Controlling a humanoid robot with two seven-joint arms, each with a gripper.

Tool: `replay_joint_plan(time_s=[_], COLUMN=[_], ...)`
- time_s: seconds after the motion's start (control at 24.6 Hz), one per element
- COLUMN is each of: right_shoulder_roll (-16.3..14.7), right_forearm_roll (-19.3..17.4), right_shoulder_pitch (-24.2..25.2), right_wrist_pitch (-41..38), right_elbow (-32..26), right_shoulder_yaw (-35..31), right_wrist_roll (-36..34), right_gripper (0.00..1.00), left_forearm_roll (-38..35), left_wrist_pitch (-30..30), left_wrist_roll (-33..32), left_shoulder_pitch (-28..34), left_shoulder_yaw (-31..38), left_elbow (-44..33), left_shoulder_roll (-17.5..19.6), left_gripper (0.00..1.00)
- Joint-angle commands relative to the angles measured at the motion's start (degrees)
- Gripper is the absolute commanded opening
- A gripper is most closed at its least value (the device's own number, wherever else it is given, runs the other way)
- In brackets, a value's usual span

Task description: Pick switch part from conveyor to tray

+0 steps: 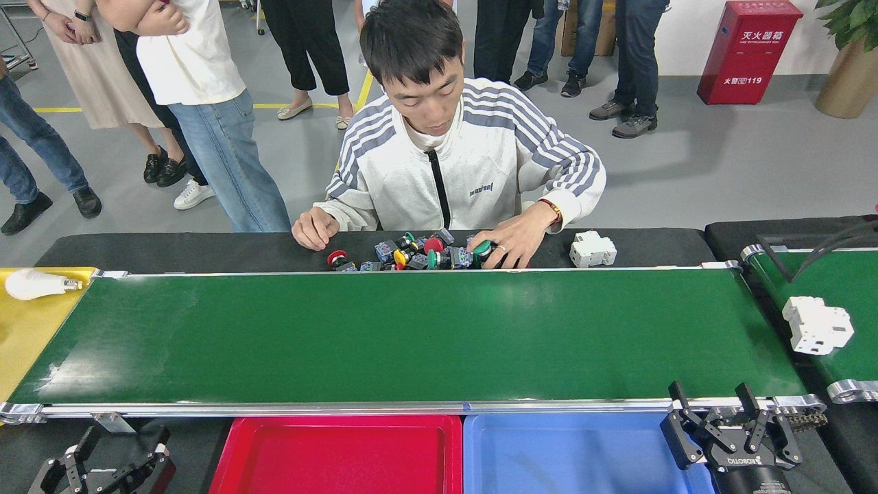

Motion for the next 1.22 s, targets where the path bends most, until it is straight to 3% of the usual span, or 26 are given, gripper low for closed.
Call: replay_joint_plan(time_s=[0.0,0.12,0.28,0.45,0.53,0.73,0.89,1.18], right_shoulder_roll=[-0.23,-1.46,-0.32,-2.08,-2.87,-5.16,-7.00,-7.35], right_forearm_roll=[-2.08,-4.10,-3.58,-3.31,-3.14,1.78,2.22,2.14], right_shoulder_pitch=[-0.25,0.02,0.19,0.37,-0.77,-5.34,-9.83,-14.75], right_wrist_pitch=[-1.51,-1.77,0.95,1.92,2.44,8.68,10.53,16.16], right_elbow=[-0.49,-0.14,0.38,1.00,1.88,7.24,11.55,16.73], right_shoulder_yaw=[-0.18,-0.18,-0.01,0.08,0.08,1.75,5.53,13.44], right_wrist_roll=[-0.06,0.21,0.21,2.05,4.78,6.53,6.62,6.62], right_gripper=[0.99,0.98,0.99,0.99,0.99,0.99,0.99,0.99], left_forearm_roll=[0.25,0.25,0.25,0.25,0.16,-0.19,-0.28,-0.28], left_wrist_pitch=[0.16,0.25,0.16,0.08,-0.10,-0.28,-0.28,-0.28], left_wrist_roll=[0.24,0.24,0.24,0.24,0.24,0.16,0.16,0.16], left_shoulder_pitch=[-0.56,-0.65,-0.65,-0.65,-0.82,-2.40,-2.67,-3.46], left_shoulder_yaw=[0.38,0.38,0.38,0.30,0.21,-0.50,-0.50,-0.50], left_elbow=[-0.62,-0.45,-0.62,-0.80,-0.80,-0.45,-0.36,-0.10], left_shoulder_roll=[0.67,0.76,0.67,0.67,0.67,0.85,0.85,0.85], left_gripper=[1.00,1.00,1.00,1.00,1.00,1.00,1.00,1.00])
